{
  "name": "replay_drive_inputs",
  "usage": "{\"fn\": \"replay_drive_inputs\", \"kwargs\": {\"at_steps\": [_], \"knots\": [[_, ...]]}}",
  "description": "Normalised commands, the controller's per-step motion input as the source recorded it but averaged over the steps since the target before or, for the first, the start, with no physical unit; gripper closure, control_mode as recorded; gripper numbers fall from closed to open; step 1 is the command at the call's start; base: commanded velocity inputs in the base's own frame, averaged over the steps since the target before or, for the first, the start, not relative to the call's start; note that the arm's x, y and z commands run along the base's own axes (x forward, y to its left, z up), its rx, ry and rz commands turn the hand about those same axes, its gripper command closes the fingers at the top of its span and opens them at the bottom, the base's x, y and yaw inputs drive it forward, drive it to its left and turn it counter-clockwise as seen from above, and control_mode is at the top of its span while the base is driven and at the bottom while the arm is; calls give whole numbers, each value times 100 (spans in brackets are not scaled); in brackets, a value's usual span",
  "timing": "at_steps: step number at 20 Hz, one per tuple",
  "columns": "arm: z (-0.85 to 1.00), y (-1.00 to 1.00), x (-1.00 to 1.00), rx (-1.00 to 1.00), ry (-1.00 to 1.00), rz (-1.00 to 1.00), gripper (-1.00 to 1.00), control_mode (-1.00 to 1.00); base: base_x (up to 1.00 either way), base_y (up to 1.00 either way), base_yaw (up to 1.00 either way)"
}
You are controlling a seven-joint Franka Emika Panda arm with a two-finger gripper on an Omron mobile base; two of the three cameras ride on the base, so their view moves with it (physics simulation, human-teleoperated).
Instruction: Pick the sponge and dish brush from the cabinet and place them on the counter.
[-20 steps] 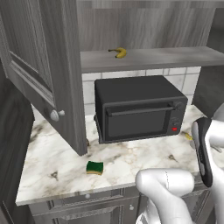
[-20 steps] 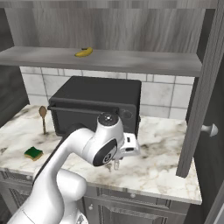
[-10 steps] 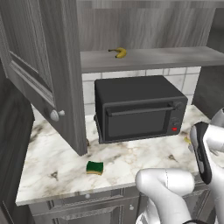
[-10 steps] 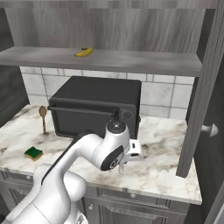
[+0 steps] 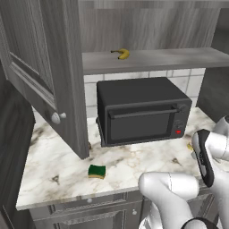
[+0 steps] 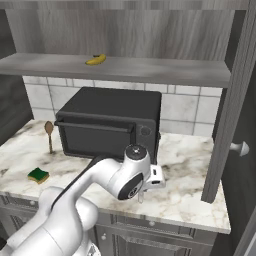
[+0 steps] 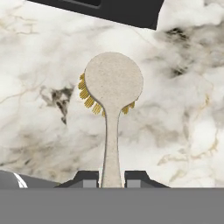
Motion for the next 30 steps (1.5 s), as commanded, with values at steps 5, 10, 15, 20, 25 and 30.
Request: {"fn": "replay_drive_inputs", "kwargs": {"at_steps": [5, 10, 15, 20, 25, 30], "knots": [[-23, -4, 28, 0, 0, 0, 100, -100, 0, 0, 0], [-24, -3, 28, 0, 0, 0, 100, -100, 0, 0, 0], [-26, -4, 31, 0, 0, 0, 100, -100, 0, 0, 0], [-23, -1, 35, 0, 0, 0, 100, -100, 0, 0, 0], [-23, -7, 33, 0, 0, 0, 100, -100, 0, 0, 0], [-26, -7, 13, 0, 0, 0, 100, -100, 0, 0, 0]]}}
